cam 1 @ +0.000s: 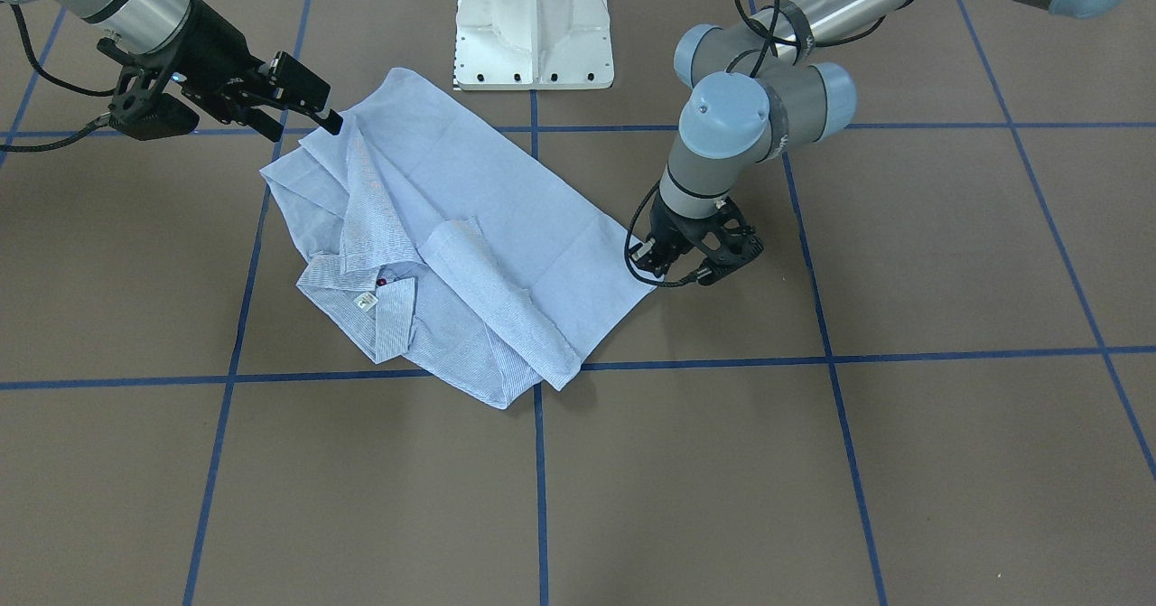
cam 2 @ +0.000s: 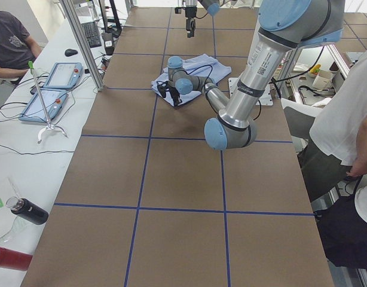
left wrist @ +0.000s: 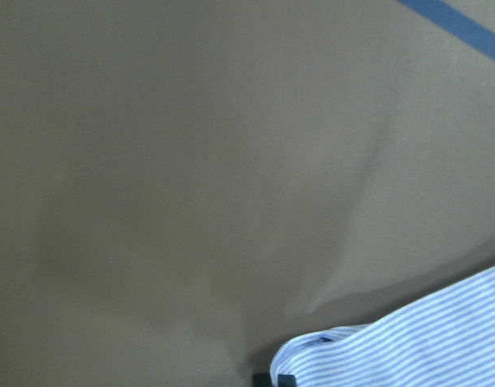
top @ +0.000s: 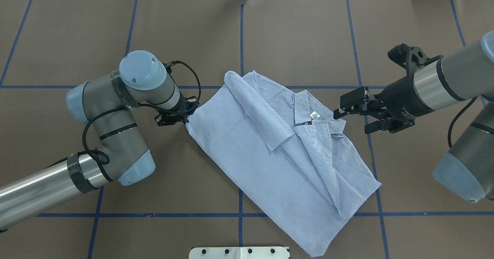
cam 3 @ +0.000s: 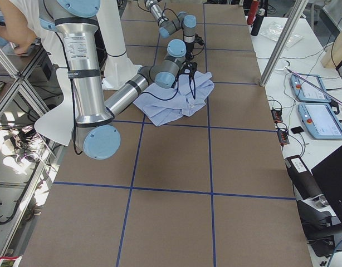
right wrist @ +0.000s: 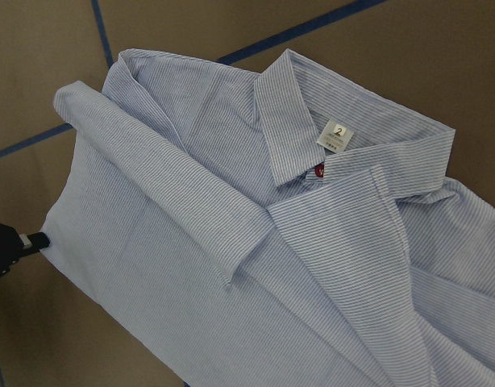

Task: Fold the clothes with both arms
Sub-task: 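Pull the shirt edge away from the robot with the left gripper, straightening the shirt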

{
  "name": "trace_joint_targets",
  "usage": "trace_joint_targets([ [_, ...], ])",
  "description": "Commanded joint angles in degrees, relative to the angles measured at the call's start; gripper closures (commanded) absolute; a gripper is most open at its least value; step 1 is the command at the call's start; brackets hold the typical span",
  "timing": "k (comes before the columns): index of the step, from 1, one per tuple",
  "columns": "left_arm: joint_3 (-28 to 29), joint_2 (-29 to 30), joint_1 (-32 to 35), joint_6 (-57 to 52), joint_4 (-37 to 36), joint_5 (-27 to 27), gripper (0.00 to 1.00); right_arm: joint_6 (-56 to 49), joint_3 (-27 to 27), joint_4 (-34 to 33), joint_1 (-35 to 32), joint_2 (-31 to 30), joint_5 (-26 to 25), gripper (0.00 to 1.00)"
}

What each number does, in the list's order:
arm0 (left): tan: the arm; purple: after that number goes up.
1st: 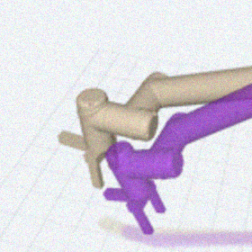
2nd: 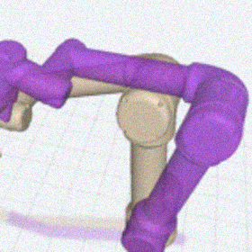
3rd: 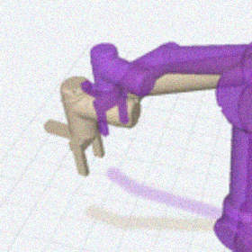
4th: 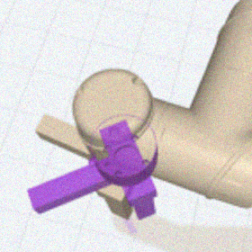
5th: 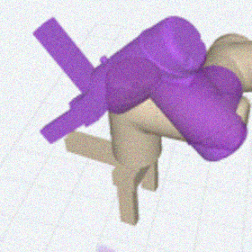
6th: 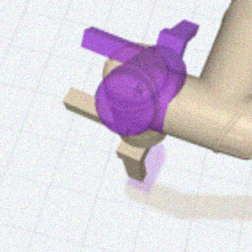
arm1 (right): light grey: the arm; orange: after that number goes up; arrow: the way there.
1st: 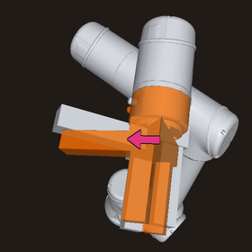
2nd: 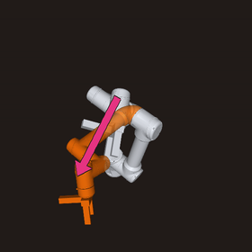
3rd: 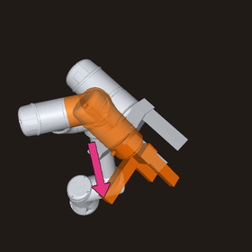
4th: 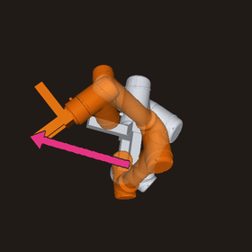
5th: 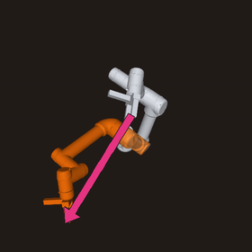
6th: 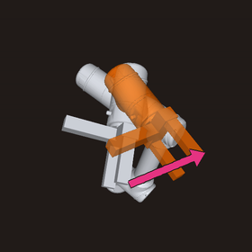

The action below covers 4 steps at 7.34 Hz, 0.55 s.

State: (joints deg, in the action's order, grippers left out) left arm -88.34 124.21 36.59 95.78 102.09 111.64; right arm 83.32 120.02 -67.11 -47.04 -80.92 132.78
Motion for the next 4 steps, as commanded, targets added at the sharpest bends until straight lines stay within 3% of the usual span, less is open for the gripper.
trace_joint_targets([
  [1,6.6,3.6,5.9,-3.1,1.6,-3.9,1.0,0.0,-0.1,0.0,-0.8,1.2,-1.0,0.0],
  [4,23.1,13.7,7.7,-2.4,16.9,-8.5,1.0,0.0,0.4,0.0,-0.9,1.7,-3.1,0.0],
])
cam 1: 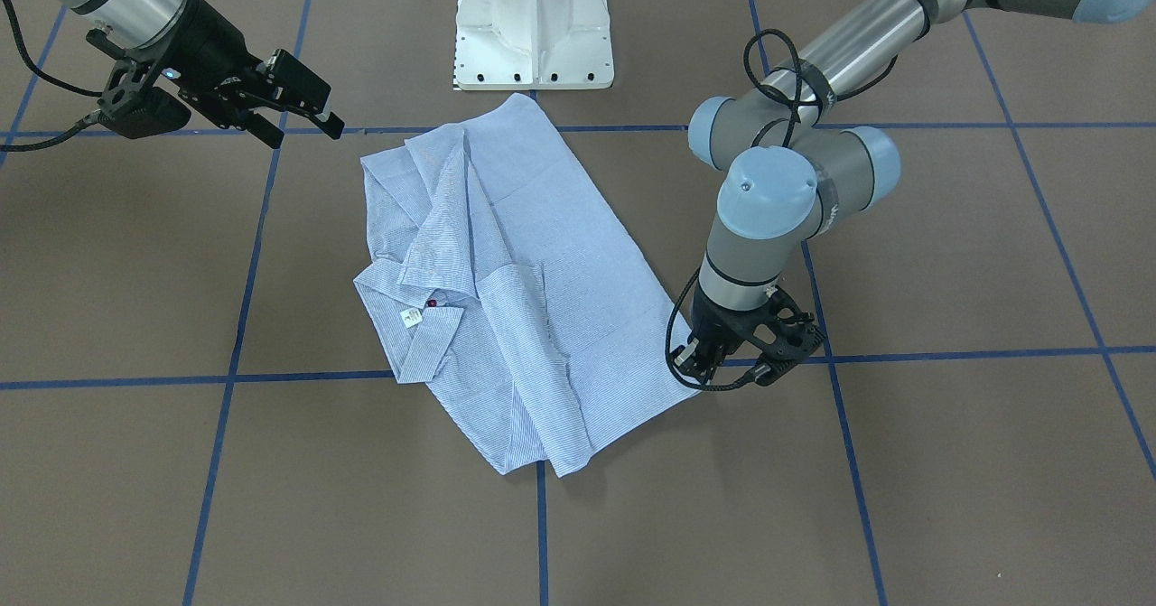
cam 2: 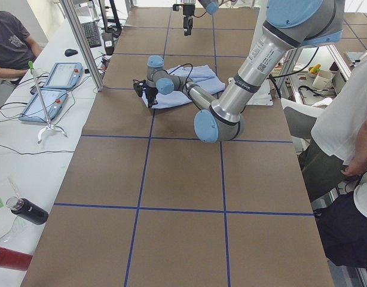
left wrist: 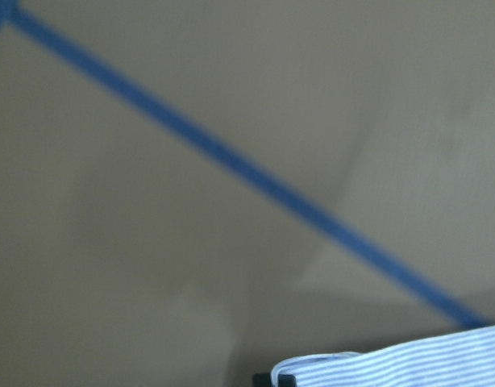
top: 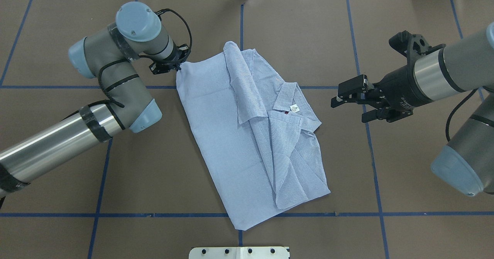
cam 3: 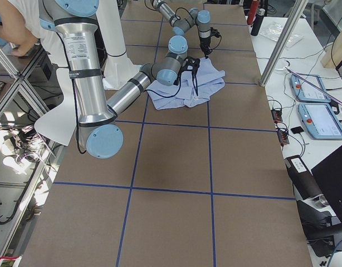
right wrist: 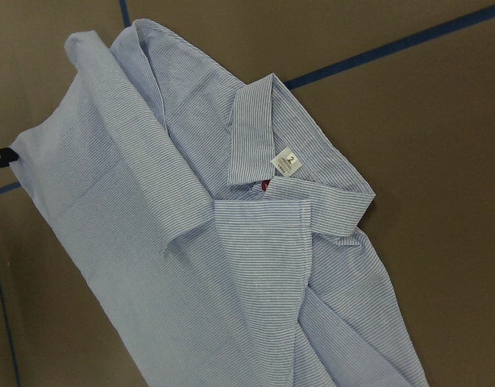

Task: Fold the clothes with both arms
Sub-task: 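Pull the shirt edge away from the robot with the left gripper, straightening the shirt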

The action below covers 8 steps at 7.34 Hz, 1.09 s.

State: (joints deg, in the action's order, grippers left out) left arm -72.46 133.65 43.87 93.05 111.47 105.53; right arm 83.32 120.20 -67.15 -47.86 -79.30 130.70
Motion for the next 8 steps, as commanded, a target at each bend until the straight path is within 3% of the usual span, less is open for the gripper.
trace_joint_targets([
  [1,10.7,6.3,0.4,1.6,14.1,-4.3,1.0,0.0,0.3,0.0,0.0,0.2,-1.4,0.0],
  [3,18.7,10.4,0.3,4.3,25.3,-8.6,1.0,0.0,0.5,0.0,-0.3,0.2,-2.2,0.0],
  [6,21.2,10.9,0.3,4.5,27.2,-9.6,1.0,0.0,0.7,0.0,-0.4,0.1,-3.1,0.0],
  [7,21.1,10.8,0.4,4.2,27.2,-9.6,0.85,0.0,0.7,0.0,-0.3,0.2,-3.6,0.0],
  [8,20.9,10.7,0.4,2.2,27.3,-9.6,0.01,-0.2,0.7,0.0,0.0,0.3,-4.7,0.0],
])
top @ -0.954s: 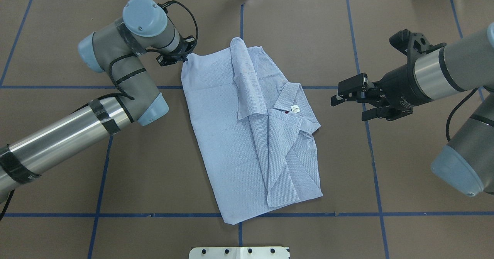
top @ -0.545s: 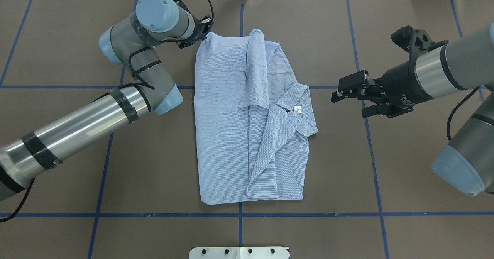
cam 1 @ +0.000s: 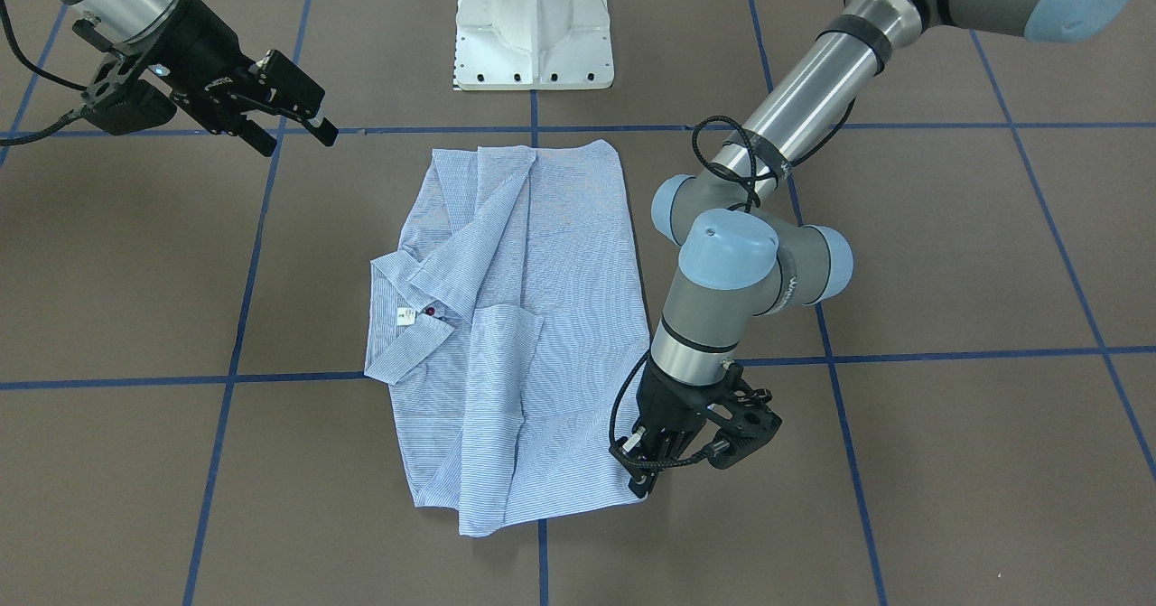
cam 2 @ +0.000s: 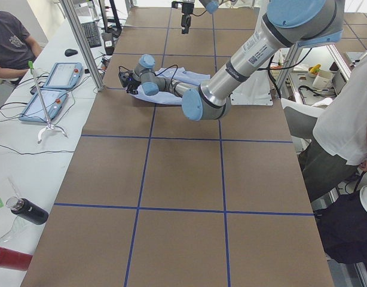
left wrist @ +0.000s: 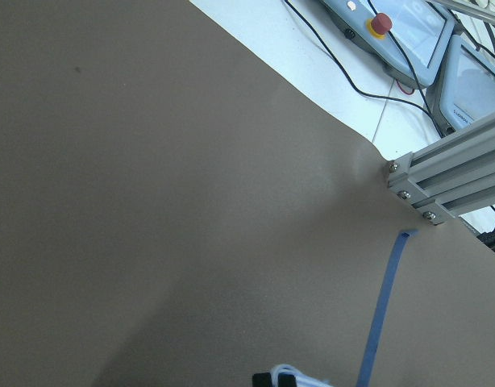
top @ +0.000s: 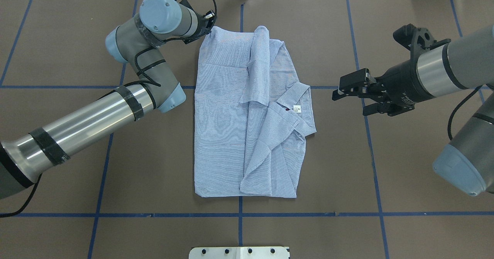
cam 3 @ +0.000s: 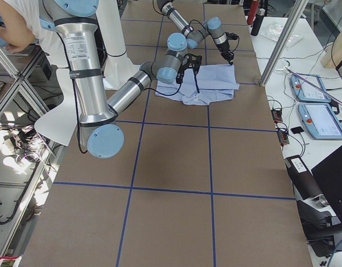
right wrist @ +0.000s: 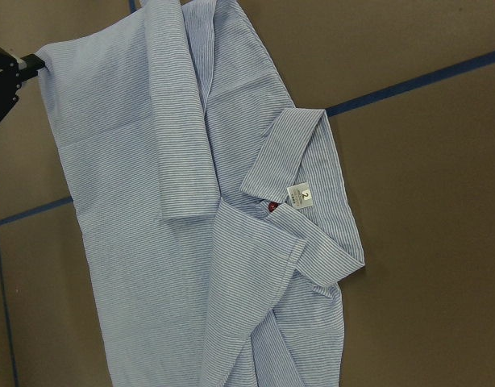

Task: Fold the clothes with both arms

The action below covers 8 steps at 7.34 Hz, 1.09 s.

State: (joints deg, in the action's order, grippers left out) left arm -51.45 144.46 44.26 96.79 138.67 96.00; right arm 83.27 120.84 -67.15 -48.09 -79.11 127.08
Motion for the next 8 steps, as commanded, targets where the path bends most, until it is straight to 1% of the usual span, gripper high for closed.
trace_joint_targets([
  [1,-1.5,-0.3,1.5,-3.3,-0.1,0.7,0.0,-1.4,-0.3,-0.3,0.6,0.8,-2.0,0.0],
  [2,-4.6,-2.7,2.5,-3.7,-0.8,3.3,0.0,-3.6,-0.7,-0.8,1.4,0.8,-2.7,0.0],
  [3,-10.0,-7.8,3.6,-5.7,-1.2,8.2,0.0,-4.9,-1.7,-1.0,3.1,1.1,-5.6,0.0],
  [4,-18.1,-14.1,4.7,-8.5,-3.8,10.7,0.0,-5.0,-2.8,-5.8,6.6,5.8,-10.5,0.0],
  [5,-28.2,-20.4,4.9,-12.7,-8.5,11.1,0.0,-5.1,-3.3,-15.0,10.6,11.8,-15.9,0.0],
  [6,-36.2,-25.4,5.1,-15.2,-13.1,11.1,0.0,-6.5,-6.3,-18.6,12.1,16.5,-18.6,0.0],
  [7,-42.6,-29.8,5.1,-16.4,-18.1,12.2,0.0,-10.1,-11.4,-18.9,12.6,20.1,-19.8,0.0],
  [8,-47.7,-33.9,5.1,-18.3,-20.9,13.6,0.0,-14.8,-19.0,-18.9,12.9,24.6,-22.8,0.0],
])
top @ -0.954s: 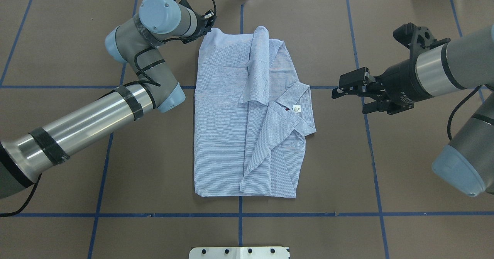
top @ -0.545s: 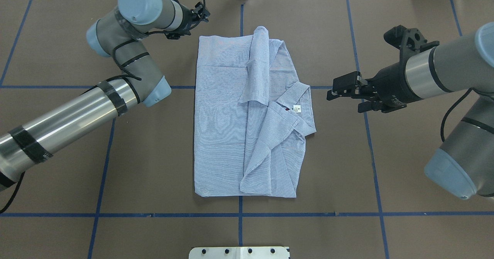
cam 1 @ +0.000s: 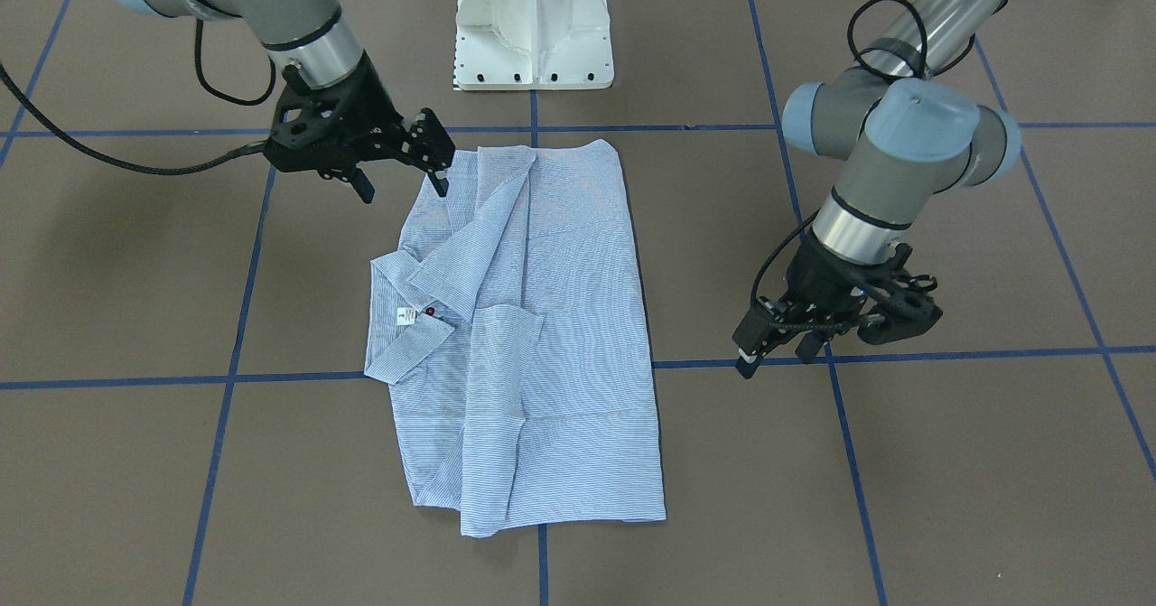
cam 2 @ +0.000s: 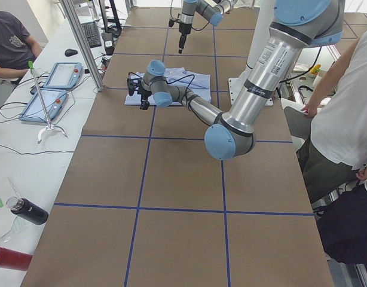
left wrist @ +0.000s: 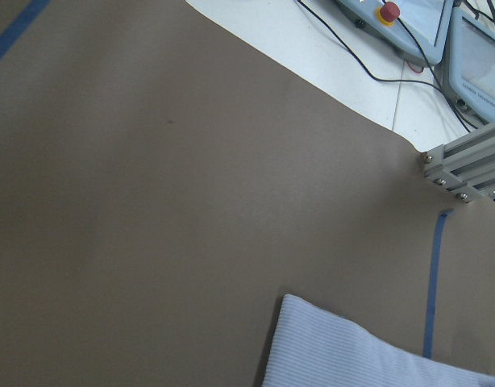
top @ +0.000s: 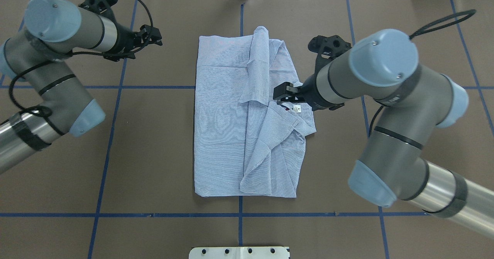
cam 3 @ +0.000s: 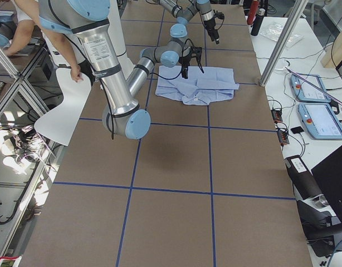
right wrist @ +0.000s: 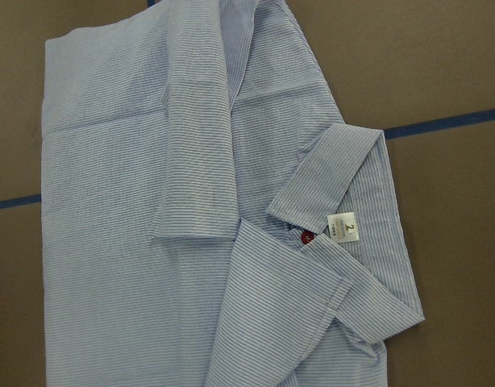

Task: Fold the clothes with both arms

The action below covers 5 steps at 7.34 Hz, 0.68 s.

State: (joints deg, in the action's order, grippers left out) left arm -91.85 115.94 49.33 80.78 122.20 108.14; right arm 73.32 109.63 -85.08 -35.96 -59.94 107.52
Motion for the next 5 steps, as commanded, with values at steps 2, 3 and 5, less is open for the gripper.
trace_joint_targets([
  [2,-10.7,-8.6,0.1,-2.5,-4.4,1.5,0.0,-12.0,-21.4,-0.8,1.6,11.6,-4.8,0.0],
  [3,-10.1,-8.6,0.0,-2.4,-4.3,1.5,0.0,-15.7,-23.5,-0.4,1.9,12.6,-6.3,0.0],
  [5,-9.6,-8.5,-0.5,-2.4,-4.0,1.5,0.0,-15.4,-37.1,-0.4,3.4,23.9,-7.4,0.0],
])
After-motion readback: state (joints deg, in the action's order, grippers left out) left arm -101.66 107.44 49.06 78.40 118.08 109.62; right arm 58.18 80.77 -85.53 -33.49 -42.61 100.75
